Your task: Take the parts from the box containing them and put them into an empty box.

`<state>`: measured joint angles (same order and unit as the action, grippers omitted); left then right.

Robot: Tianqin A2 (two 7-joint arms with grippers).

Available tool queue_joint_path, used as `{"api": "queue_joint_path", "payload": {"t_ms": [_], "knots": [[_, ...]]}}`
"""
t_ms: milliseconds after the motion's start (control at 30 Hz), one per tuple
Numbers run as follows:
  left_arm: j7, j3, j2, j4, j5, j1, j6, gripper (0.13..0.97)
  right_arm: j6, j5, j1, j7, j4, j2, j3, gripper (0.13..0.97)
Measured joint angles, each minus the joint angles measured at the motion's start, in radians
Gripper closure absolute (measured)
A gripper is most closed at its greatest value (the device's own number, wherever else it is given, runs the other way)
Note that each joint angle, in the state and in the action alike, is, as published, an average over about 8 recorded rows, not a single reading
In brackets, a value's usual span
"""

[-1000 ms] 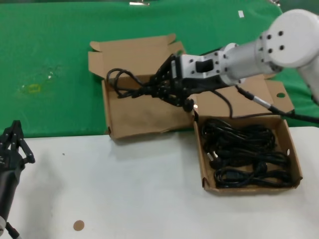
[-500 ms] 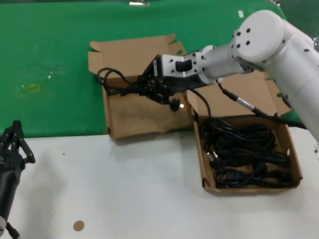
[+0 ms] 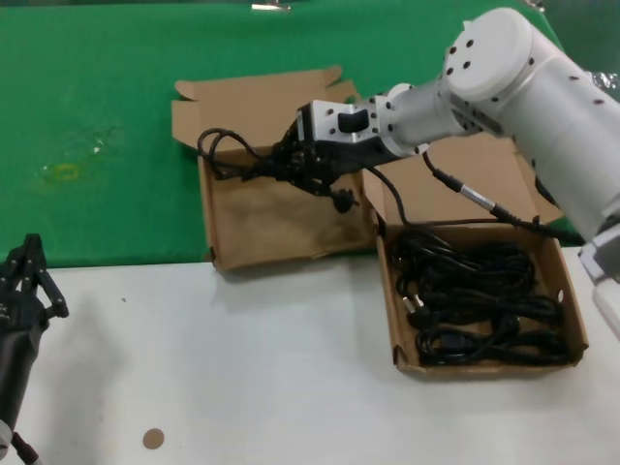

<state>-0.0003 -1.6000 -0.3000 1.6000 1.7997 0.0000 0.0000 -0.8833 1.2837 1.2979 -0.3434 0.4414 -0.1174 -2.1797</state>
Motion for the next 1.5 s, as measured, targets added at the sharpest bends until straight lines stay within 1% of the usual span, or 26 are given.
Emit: {"api": "queue_joint_path", "payload": {"t_ms": [267,500,633,900,933,1200,1233,1500], "knots": [[0.000,0.000,0.000,0.000,0.000,0.000,0.000,0.945,0.019,0.006,0.036,-0.062,-0.094,0.019,0.008,0.881],[0.000,0.000,0.000,0.000,0.000,0.000,0.000,0.945,0.020,0.003,0.042,-0.073,-0.109,0.015,0.008,0.823],[0.000,0.000,0.000,0.000,0.000,0.000,0.000,0.945,0.022,0.001,0.039,-0.072,-0.102,0.010,0.007,0.823],[0.000,0.000,0.000,0.000,0.000,0.000,0.000,0.945,0.014,-0.006,0.029,-0.039,-0.048,-0.010,0.004,0.690],[0.000,0.000,0.000,0.000,0.000,0.000,0.000,0.945,0.012,-0.007,0.027,-0.031,-0.035,-0.014,0.004,0.690],[0.000,0.000,0.000,0.000,0.000,0.000,0.000,0.945,-0.001,-0.020,-0.003,0.045,0.089,-0.055,-0.001,0.487],[0.000,0.000,0.000,0.000,0.000,0.000,0.000,0.945,-0.001,-0.021,-0.005,0.049,0.095,-0.057,-0.001,0.487],[0.000,0.000,0.000,0.000,0.000,0.000,0.000,0.938,0.020,-0.009,-0.037,0.060,0.127,-0.062,0.013,0.296]]}}
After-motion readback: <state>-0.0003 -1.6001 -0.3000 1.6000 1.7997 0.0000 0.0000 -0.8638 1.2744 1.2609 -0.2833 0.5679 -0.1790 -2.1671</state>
